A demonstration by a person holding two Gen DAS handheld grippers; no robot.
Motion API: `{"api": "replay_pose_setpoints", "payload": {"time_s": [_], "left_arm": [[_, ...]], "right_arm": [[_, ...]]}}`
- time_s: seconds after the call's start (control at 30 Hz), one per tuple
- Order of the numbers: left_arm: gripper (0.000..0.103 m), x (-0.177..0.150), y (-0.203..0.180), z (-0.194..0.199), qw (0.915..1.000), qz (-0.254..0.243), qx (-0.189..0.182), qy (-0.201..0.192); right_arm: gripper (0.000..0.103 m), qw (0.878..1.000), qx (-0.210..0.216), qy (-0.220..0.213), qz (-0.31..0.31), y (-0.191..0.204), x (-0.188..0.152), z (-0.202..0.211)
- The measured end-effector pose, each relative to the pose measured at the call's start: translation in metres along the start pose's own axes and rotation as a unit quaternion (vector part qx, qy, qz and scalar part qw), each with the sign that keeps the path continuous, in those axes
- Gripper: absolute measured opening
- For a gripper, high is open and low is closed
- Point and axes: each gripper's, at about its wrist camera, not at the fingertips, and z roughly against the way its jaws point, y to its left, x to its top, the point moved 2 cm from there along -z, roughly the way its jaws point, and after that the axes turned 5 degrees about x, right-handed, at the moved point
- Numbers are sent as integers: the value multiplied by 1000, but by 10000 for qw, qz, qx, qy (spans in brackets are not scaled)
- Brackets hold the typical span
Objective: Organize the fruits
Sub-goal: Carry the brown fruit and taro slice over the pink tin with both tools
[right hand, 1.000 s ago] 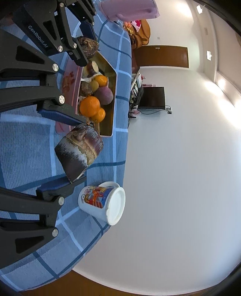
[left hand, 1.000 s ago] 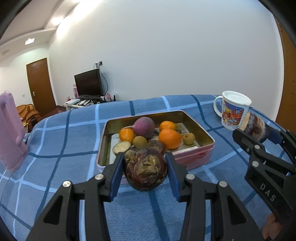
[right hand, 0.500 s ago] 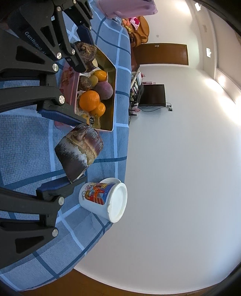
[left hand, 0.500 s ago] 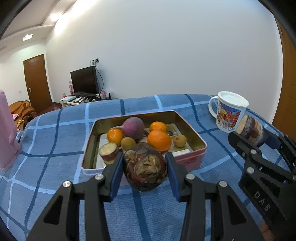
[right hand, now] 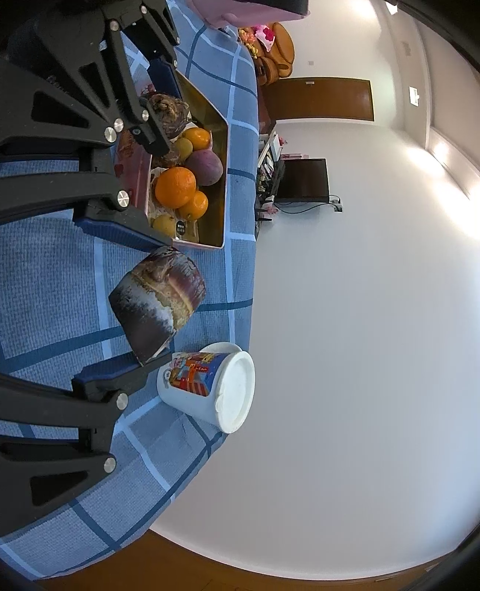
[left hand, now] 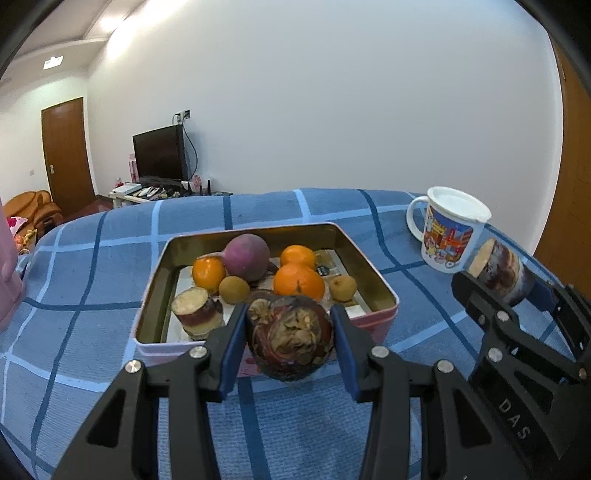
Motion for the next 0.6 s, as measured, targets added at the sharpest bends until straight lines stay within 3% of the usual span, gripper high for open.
{"api": "replay_pose_setpoints", "payload": {"time_s": [0.33, 0.6], "left_arm": [[47, 13, 18, -4, 9997, 74, 148, -198], [47, 28, 48, -15, 9982, 373, 412, -218]], "right_arm": [[55, 9994, 49, 316, 103, 7, 7, -30], [55, 9987, 395, 301, -120, 28, 24, -48]]}}
